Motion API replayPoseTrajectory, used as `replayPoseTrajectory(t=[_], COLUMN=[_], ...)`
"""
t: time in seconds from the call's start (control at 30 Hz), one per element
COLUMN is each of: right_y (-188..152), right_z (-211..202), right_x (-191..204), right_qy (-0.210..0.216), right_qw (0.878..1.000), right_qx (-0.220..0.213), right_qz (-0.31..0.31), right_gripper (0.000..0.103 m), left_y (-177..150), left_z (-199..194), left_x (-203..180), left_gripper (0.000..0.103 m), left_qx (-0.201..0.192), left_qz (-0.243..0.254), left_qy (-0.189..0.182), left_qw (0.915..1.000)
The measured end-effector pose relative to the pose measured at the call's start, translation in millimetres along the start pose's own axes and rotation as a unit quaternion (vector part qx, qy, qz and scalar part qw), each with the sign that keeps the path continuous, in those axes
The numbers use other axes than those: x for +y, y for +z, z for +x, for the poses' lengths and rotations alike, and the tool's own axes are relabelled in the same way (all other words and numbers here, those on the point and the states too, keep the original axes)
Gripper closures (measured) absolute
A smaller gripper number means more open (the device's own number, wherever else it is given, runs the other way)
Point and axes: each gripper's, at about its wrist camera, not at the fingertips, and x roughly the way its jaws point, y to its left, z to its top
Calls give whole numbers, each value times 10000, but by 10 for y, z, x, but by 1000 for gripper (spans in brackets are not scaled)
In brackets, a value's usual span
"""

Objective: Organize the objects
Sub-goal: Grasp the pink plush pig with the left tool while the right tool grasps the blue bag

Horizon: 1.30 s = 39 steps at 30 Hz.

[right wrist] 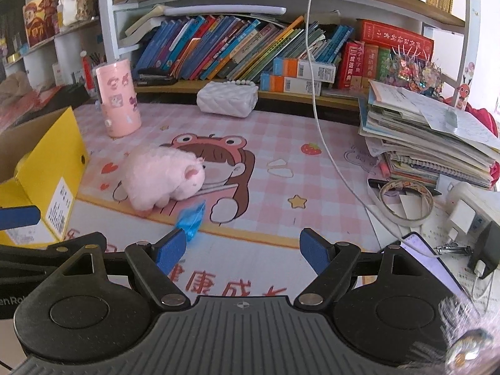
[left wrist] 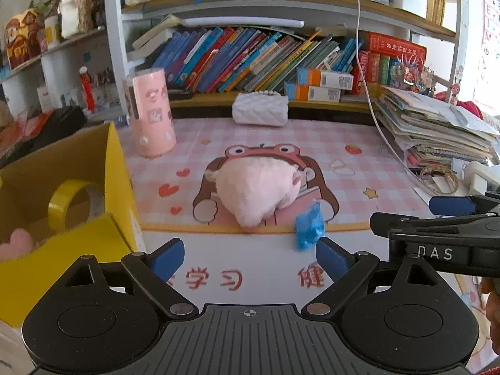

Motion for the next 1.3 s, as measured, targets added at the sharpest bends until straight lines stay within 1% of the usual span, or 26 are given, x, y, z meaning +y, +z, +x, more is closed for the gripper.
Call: replayPoseTrajectory(t=[0.17, 0.47, 0.67, 0.83, 0.9, 1.0, 1.23, 1.3], right_y=[108, 309, 344, 323, 317, 298, 275, 256], right_z=[78, 268, 381, 510, 580, 700, 987, 1080], right_x=[-99, -271, -341, -376, -374, -304, 43, 137], right_qy=[52, 92, 166, 221, 313, 564, 1131, 1234], right_qw=[9999, 9994, 9992, 9991, 9987, 9972, 9907, 9886], right_qx=[-88, -187, -142, 42, 167, 402, 732, 823], right_qz=[69, 264, 326, 360, 364, 276, -168, -268], right_gripper=[24, 24, 25, 25, 25, 26, 30, 34], left_y=[91, 197, 368, 496, 533, 569, 578, 579], left_z=[92, 330, 471, 651, 721, 766, 767, 768], left_x=[-82, -209, -132, 2, 52, 102, 178, 194], left_gripper=[10, 11, 11, 12, 12, 12, 11, 11], left_qx=[-51, 19, -92, -3, 61, 85, 129, 141], left_qz=[125, 236, 49, -127, -220, -339, -383, -377], left_qy=[92, 160, 361, 482, 492, 531, 663, 678], left_qw=[9999, 9996, 9993, 9988, 9985, 9980, 9970, 9969])
